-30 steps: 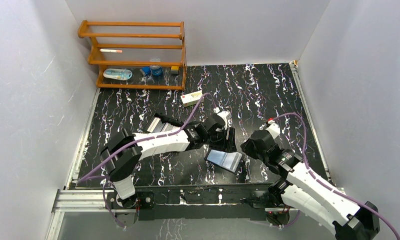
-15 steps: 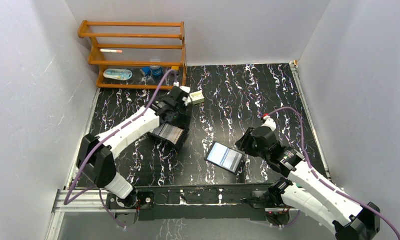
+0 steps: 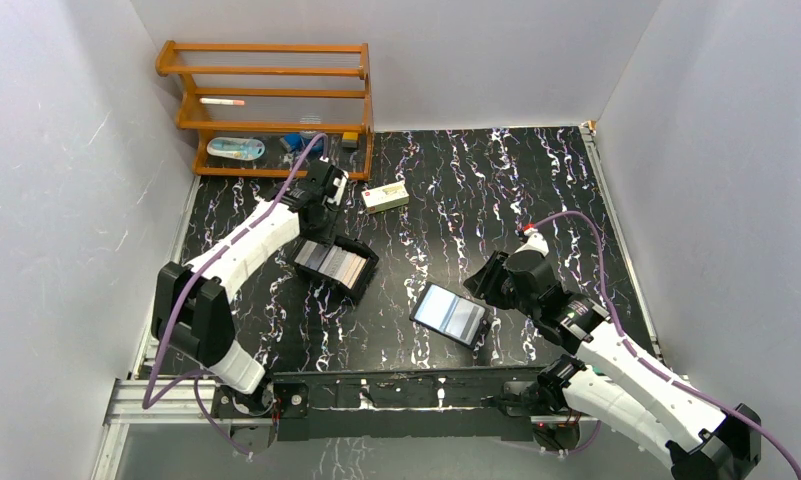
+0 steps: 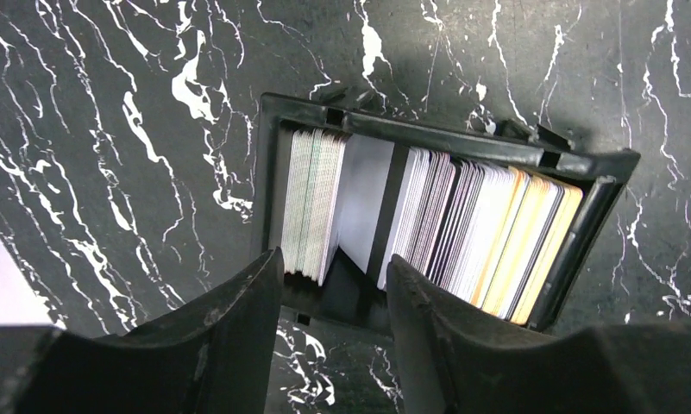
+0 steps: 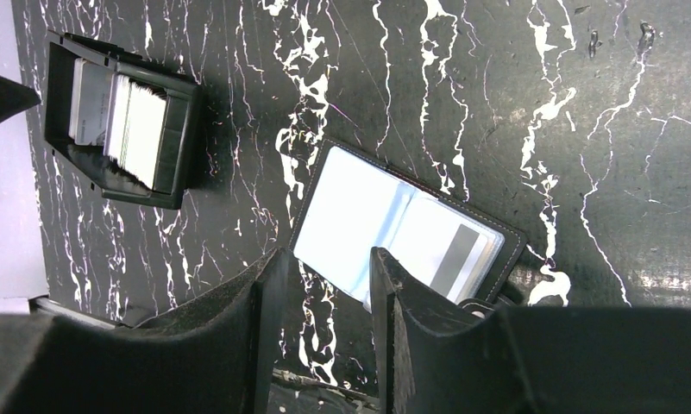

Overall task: Put the credit cards into the card holder
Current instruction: Pick up the credit card from the storage box.

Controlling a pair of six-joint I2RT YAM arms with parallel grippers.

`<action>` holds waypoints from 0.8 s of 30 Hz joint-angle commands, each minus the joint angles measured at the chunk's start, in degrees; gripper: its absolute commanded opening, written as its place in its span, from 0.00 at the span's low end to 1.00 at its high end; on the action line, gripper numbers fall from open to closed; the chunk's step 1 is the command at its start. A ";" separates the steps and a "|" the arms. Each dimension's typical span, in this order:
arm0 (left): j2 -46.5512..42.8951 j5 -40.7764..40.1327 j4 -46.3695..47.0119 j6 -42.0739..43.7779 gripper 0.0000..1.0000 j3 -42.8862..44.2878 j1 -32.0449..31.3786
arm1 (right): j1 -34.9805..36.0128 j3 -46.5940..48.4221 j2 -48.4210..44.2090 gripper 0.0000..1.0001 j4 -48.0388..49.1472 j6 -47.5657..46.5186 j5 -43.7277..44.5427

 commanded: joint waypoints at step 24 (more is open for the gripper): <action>7.69 9.97 5.73 5.04 0.35 -4.62 0.84 | -0.22 -0.85 -1.59 0.44 3.60 -0.29 0.52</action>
